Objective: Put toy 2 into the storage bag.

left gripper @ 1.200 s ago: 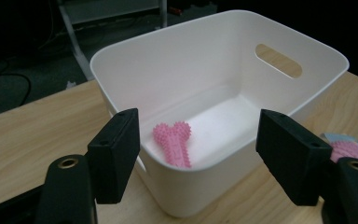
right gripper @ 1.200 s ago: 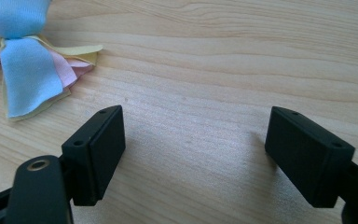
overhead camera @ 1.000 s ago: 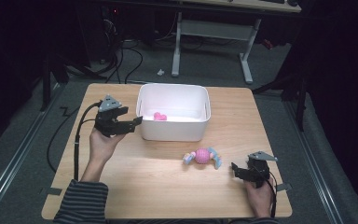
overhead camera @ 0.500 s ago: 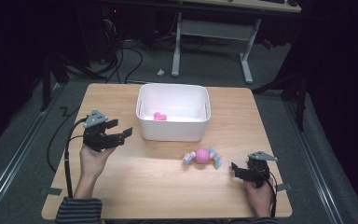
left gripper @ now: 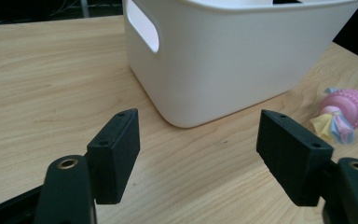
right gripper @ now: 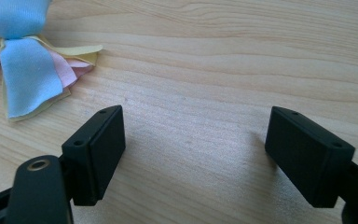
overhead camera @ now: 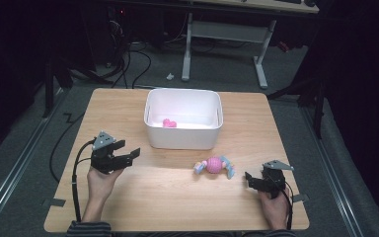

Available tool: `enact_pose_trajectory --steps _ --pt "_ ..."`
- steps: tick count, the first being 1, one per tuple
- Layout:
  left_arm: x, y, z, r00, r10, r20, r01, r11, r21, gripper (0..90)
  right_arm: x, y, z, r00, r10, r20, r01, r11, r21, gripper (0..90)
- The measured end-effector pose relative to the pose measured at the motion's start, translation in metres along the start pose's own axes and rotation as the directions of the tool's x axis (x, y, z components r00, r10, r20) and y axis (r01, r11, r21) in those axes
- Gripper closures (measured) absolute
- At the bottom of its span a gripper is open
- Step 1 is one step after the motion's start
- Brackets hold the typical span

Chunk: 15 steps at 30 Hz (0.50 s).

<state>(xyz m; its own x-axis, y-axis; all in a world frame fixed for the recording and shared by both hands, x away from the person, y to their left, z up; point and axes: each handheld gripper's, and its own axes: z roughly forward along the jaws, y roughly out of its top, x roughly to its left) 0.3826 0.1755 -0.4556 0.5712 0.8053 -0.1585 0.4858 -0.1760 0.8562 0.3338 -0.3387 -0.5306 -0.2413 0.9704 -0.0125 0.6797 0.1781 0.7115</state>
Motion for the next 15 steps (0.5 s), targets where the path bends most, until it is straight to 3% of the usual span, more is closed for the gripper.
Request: enact_pose_trajectory --steps 15 --pt "0.003 -0.047 0.028 0.9981 -0.028 -0.055 0.032 0.9959 0.085 29.8 0.0 0.0 0.0 1.0 0.0 -0.002 0.0 1.0 0.0 20.0"
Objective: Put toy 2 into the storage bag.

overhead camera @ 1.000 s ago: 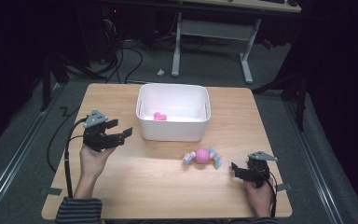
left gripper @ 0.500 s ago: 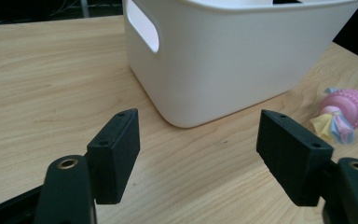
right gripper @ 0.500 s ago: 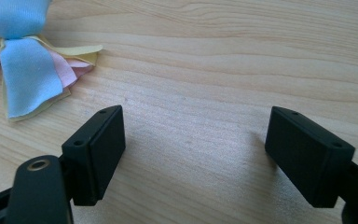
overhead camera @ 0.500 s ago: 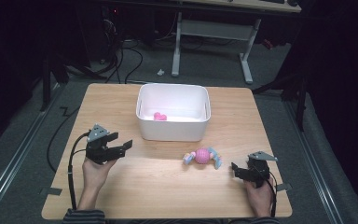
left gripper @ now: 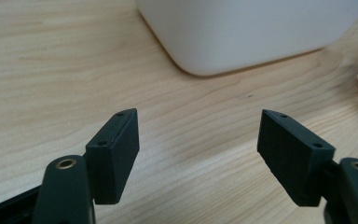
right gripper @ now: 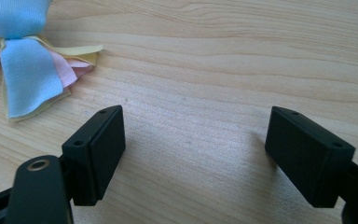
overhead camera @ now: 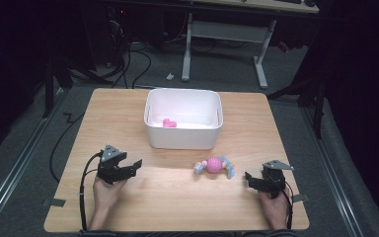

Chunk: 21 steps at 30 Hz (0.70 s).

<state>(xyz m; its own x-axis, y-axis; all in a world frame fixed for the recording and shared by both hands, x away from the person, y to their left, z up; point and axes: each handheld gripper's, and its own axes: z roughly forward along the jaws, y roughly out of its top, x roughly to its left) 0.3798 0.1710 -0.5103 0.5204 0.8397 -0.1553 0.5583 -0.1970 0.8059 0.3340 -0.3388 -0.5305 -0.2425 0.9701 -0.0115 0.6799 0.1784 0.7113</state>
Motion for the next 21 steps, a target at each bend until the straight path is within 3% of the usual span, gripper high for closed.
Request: enact_pose_trajectory --steps 9,21 --pt "-0.002 -0.007 0.015 0.9962 0.047 -0.073 -0.042 0.9969 0.066 29.8 0.0 0.0 0.0 1.0 0.002 0.003 -0.002 1.0 0.0 19.7" --pt "-0.003 -0.013 0.027 0.9901 0.076 -0.118 -0.063 0.9914 0.115 28.4 0.0 -0.001 -0.001 0.9999 -0.013 -0.011 0.013 1.0 0.0 19.7"
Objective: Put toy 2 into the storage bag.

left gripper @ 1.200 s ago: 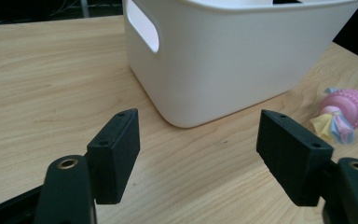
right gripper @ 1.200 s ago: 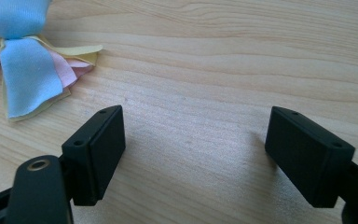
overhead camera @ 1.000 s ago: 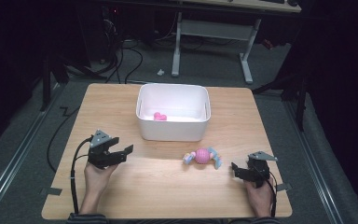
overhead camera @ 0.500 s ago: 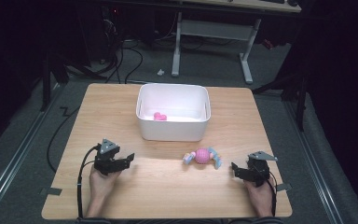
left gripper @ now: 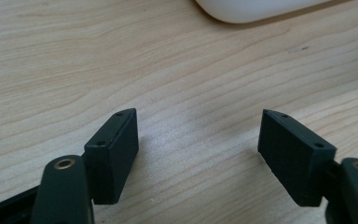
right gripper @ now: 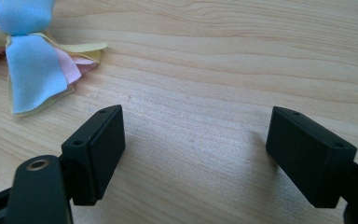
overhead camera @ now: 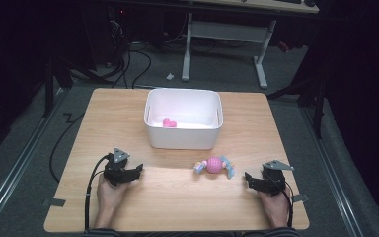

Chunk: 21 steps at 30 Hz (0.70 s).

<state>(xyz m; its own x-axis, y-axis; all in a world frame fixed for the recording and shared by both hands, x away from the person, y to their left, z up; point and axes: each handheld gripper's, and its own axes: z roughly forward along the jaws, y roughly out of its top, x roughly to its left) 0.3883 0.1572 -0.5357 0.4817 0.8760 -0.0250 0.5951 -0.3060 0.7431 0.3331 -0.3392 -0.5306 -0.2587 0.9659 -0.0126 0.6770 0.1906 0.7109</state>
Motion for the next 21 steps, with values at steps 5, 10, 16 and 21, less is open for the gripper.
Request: enact_pose_trajectory --steps 5,10,16,21 --pt "-0.003 0.0 0.001 0.9998 0.004 -0.018 -0.004 1.0 0.003 28.0 0.0 0.0 -0.001 1.0 0.005 -0.001 -0.005 1.0 -0.002 22.6" --pt "-0.003 0.0 0.001 0.9998 0.005 -0.02 -0.005 1.0 0.005 25.5 0.0 0.0 -0.007 0.999 0.025 -0.037 -0.026 0.999 -0.03 25.4" --pt "-0.004 0.0 0.001 0.9997 0.002 -0.022 -0.002 1.0 0.006 25.1 0.01 0.011 -0.023 0.9947 -0.004 -0.103 -0.006 0.995 -0.098 27.5" --pt "-0.004 0.0 0.001 0.9997 0.0 -0.023 0.0 1.0 0.006 24.7 0.029 0.029 -0.037 0.981 -0.082 -0.176 0.054 0.986 -0.159 27.2"
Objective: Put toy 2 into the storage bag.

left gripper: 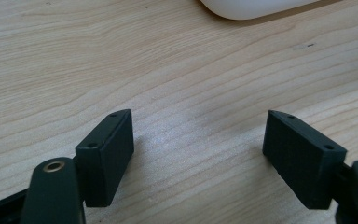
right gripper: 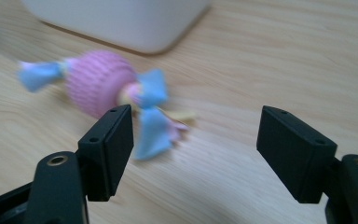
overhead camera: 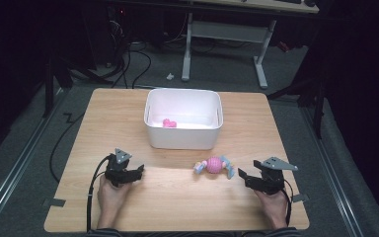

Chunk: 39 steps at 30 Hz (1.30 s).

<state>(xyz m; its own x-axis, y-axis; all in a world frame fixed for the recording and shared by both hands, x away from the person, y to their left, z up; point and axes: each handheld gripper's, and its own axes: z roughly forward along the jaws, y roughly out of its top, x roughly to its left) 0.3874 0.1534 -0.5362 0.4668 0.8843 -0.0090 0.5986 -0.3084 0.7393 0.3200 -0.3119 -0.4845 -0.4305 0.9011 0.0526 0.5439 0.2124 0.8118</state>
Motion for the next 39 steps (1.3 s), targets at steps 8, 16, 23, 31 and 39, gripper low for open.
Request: enact_pose_trajectory --steps 8,16,23,31,39 --pt "0.0 0.0 0.0 1.0 -0.001 0.0 0.001 1.0 0.0 24.4 0.03 0.025 0.017 0.9891 -0.085 -0.12 0.086 0.996 0.005 25.9" --pt "0.0 0.0 0.0 1.0 -0.002 0.0 0.002 1.0 0.0 24.4 0.044 0.033 0.042 0.977 -0.124 -0.173 0.133 0.99 0.04 23.7" --pt "0.0 0.0 0.0 1.0 -0.001 0.0 0.001 1.0 0.0 24.3 0.046 0.035 0.06 0.9763 -0.13 -0.173 0.144 0.987 0.068 22.5" --pt "0.0 0.0 0.0 1.0 -0.001 0.0 0.001 1.0 0.0 24.3 0.045 0.032 0.075 0.9756 -0.138 -0.171 0.156 0.983 0.1 22.5" --pt "0.0 0.0 0.0 1.0 -0.001 0.0 0.001 1.0 0.0 24.3 0.046 0.029 0.086 0.9753 -0.148 -0.164 0.168 0.979 0.117 23.6"
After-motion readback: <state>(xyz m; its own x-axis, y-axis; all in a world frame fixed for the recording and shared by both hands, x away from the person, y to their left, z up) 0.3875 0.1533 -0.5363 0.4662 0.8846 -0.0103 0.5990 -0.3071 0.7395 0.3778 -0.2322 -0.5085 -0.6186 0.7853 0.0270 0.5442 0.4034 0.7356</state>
